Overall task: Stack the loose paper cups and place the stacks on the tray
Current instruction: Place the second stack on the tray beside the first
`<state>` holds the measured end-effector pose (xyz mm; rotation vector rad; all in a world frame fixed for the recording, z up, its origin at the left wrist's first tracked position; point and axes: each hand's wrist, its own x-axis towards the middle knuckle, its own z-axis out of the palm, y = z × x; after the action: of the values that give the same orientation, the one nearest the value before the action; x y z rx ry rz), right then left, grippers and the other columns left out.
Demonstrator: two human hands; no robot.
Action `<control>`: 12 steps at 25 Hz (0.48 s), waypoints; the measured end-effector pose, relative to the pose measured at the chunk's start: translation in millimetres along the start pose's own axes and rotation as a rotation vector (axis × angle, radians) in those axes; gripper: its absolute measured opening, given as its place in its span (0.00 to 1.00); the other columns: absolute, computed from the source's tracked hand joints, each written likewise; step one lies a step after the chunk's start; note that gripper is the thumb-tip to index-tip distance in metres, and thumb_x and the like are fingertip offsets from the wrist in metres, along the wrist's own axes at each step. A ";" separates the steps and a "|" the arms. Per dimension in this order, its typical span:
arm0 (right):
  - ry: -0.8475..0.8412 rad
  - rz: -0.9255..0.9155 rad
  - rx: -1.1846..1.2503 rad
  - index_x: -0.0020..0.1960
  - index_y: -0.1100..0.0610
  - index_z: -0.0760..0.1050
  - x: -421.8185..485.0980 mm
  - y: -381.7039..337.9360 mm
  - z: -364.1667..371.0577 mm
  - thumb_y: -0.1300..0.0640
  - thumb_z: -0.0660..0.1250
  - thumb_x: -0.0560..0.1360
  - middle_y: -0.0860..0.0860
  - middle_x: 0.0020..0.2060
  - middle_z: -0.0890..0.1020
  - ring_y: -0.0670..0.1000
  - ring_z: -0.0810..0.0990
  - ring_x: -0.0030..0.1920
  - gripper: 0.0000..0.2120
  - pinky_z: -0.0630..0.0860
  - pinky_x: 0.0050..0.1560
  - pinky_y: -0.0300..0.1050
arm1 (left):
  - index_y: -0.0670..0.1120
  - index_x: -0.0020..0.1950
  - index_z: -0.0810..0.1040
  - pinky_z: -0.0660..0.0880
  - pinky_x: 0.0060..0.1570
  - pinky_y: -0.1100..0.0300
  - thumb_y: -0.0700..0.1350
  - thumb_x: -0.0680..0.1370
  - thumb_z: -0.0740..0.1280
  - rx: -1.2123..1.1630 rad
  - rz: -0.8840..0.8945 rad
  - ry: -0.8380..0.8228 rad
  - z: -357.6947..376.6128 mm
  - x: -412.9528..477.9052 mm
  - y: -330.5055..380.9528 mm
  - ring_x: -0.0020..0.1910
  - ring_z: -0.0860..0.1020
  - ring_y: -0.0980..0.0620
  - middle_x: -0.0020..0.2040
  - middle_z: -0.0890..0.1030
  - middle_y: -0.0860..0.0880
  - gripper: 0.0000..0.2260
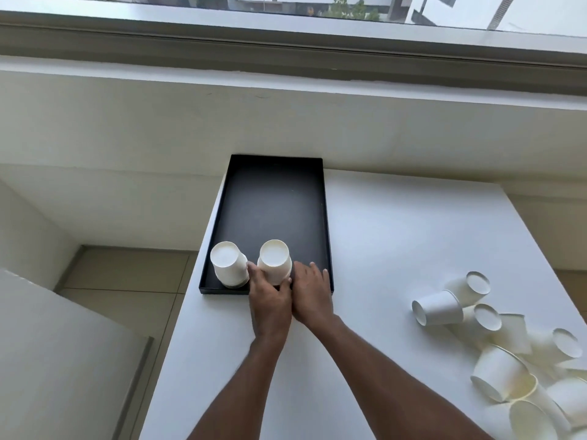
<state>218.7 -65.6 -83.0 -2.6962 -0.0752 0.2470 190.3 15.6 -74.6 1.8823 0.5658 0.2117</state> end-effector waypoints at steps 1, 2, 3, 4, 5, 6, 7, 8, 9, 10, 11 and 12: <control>0.085 0.010 -0.001 0.64 0.58 0.68 -10.9 3.2 0.1 0.53 0.61 0.75 0.55 0.62 0.75 0.59 0.65 0.70 0.19 0.59 0.72 0.57 | 0.42 0.78 0.55 0.74 0.61 0.48 0.44 0.75 0.69 0.014 -0.036 0.026 0.1 -13.1 0.6 0.66 0.73 0.40 0.69 0.75 0.40 0.36; 0.184 0.025 -0.010 0.65 0.60 0.68 -24.4 8.4 0.3 0.53 0.64 0.73 0.56 0.61 0.75 0.60 0.67 0.68 0.22 0.63 0.70 0.58 | 0.42 0.78 0.55 0.74 0.60 0.48 0.43 0.76 0.68 0.033 -0.066 0.059 1.4 -28.7 2.5 0.66 0.73 0.39 0.69 0.74 0.40 0.35; 0.271 0.049 -0.030 0.65 0.61 0.69 -39.6 16.5 1.0 0.53 0.67 0.71 0.57 0.61 0.75 0.61 0.69 0.67 0.24 0.66 0.69 0.58 | 0.41 0.78 0.56 0.73 0.60 0.50 0.43 0.76 0.67 0.053 -0.085 0.074 4.0 -46.5 6.1 0.67 0.73 0.39 0.70 0.74 0.39 0.34; 0.329 0.081 -0.058 0.64 0.62 0.70 -55.5 25.8 2.0 0.52 0.69 0.70 0.58 0.61 0.75 0.61 0.70 0.66 0.26 0.67 0.68 0.58 | 0.40 0.78 0.57 0.72 0.59 0.53 0.44 0.77 0.67 0.065 -0.096 0.062 6.8 -63.9 9.2 0.67 0.73 0.40 0.69 0.74 0.39 0.32; 0.357 0.116 -0.088 0.65 0.62 0.70 -70.2 36.6 3.0 0.51 0.70 0.70 0.60 0.62 0.75 0.62 0.70 0.67 0.27 0.66 0.69 0.58 | 0.40 0.77 0.59 0.71 0.55 0.57 0.44 0.78 0.66 0.070 -0.106 0.026 10.4 -80.0 11.7 0.65 0.74 0.40 0.68 0.75 0.39 0.30; 0.359 0.149 -0.116 0.65 0.62 0.70 -83.7 49.9 2.3 0.50 0.71 0.70 0.61 0.63 0.75 0.63 0.69 0.68 0.28 0.64 0.70 0.57 | 0.39 0.76 0.61 0.69 0.51 0.59 0.44 0.78 0.66 0.072 -0.116 -0.031 15.8 -94.2 13.6 0.63 0.75 0.40 0.66 0.77 0.39 0.29; 0.348 0.180 -0.140 0.66 0.62 0.70 -95.3 64.3 0.3 0.49 0.71 0.70 0.62 0.64 0.74 0.64 0.69 0.68 0.29 0.61 0.71 0.57 | 0.40 0.76 0.62 0.67 0.50 0.60 0.45 0.78 0.66 0.082 -0.123 -0.103 22.0 -106.1 15.0 0.62 0.76 0.41 0.64 0.78 0.39 0.28; 0.340 0.207 -0.168 0.66 0.62 0.69 -105.3 79.0 -3.4 0.49 0.70 0.71 0.63 0.65 0.73 0.64 0.68 0.69 0.29 0.60 0.71 0.56 | 0.40 0.76 0.62 0.68 0.50 0.60 0.46 0.78 0.65 0.097 -0.123 -0.180 29.7 -115.6 14.7 0.61 0.76 0.42 0.64 0.78 0.39 0.28; 0.341 0.233 -0.193 0.66 0.62 0.69 -113.2 93.8 -8.4 0.49 0.70 0.71 0.64 0.65 0.73 0.65 0.68 0.68 0.29 0.62 0.71 0.57 | 0.41 0.76 0.61 0.70 0.54 0.60 0.47 0.78 0.65 0.114 -0.113 -0.249 38.7 -123.4 14.7 0.63 0.76 0.43 0.66 0.77 0.40 0.28; 0.355 0.257 -0.200 0.65 0.63 0.70 -118.8 107.5 -15.7 0.50 0.71 0.70 0.64 0.64 0.73 0.65 0.70 0.67 0.28 0.67 0.69 0.57 | 0.42 0.77 0.61 0.70 0.59 0.59 0.47 0.79 0.64 0.136 -0.095 -0.310 48.1 -129.5 16.1 0.66 0.74 0.44 0.69 0.75 0.41 0.28; 0.378 0.290 -0.191 0.64 0.63 0.70 -122.9 120.4 -25.1 0.50 0.71 0.70 0.64 0.63 0.74 0.65 0.72 0.64 0.28 0.71 0.65 0.57 | 0.43 0.77 0.61 0.68 0.64 0.59 0.48 0.79 0.64 0.159 -0.071 -0.360 58.1 -134.8 18.6 0.70 0.72 0.46 0.72 0.72 0.42 0.28; 0.404 0.331 -0.178 0.63 0.63 0.70 -125.3 133.0 -36.1 0.51 0.72 0.69 0.64 0.61 0.74 0.64 0.75 0.59 0.28 0.76 0.59 0.56 | 0.43 0.77 0.62 0.65 0.67 0.59 0.48 0.80 0.63 0.179 -0.050 -0.402 68.4 -140.3 23.0 0.72 0.69 0.47 0.74 0.70 0.44 0.27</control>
<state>104.2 -212.4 -86.8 -2.8662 0.4922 -0.2221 102.4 -114.9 -62.5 2.0092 0.3631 -0.2547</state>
